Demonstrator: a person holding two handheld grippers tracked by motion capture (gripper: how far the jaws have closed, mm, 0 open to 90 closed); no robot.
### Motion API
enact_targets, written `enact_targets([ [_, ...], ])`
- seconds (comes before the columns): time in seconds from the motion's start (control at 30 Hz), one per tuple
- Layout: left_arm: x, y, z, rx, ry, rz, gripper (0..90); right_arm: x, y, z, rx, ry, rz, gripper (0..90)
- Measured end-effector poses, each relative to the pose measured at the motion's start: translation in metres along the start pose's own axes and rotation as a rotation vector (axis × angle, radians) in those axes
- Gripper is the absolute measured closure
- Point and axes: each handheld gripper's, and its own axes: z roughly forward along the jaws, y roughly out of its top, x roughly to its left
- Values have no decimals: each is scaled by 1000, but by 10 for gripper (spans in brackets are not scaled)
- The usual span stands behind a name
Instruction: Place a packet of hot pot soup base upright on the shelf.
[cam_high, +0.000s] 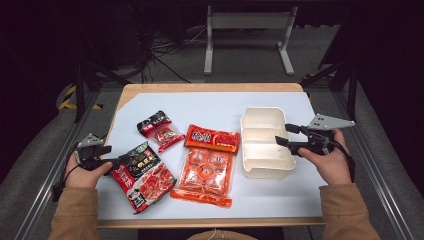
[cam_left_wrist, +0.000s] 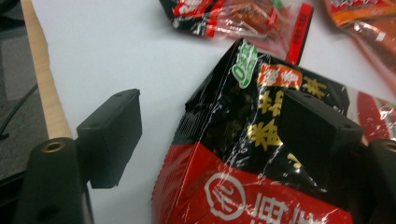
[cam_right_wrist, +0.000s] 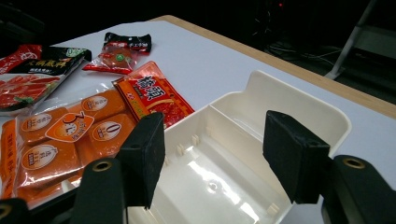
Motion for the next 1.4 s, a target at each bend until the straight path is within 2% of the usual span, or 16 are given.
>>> enact_targets([
  [0.1, 2, -1, 0, 44, -9, -9, 259, 0, 0, -1, 0, 0, -1, 397],
  [0.27, 6, -3, -1, 89, 1, -22, 300, 0, -1, -1, 3, 1, 4, 397],
  [0.43, 9, -6, 2, 178, -16, -34, 339, 1, 0, 0, 4, 6, 0, 398],
  [0.5, 10, -7, 4, 196, -17, -42, 331, 2, 0, 0, 5, 9, -2, 398],
  [0.63, 12, -9, 5, 205, -21, -50, 307, 2, 0, 0, 5, 5, -5, 399],
  [0.9, 16, -11, 6, 246, -48, -84, 380, 3, 0, 2, 11, 13, -5, 399],
  [1.0, 17, -13, 7, 259, -64, -123, 398, 3, 0, 3, 12, 15, -11, 399],
  [1.13, 17, -13, 7, 262, -96, -155, 493, 4, 1, 4, 14, 16, -12, 399],
  [1.4, 15, -13, 9, 275, -105, -164, 632, 5, 1, 5, 17, 18, -13, 399],
])
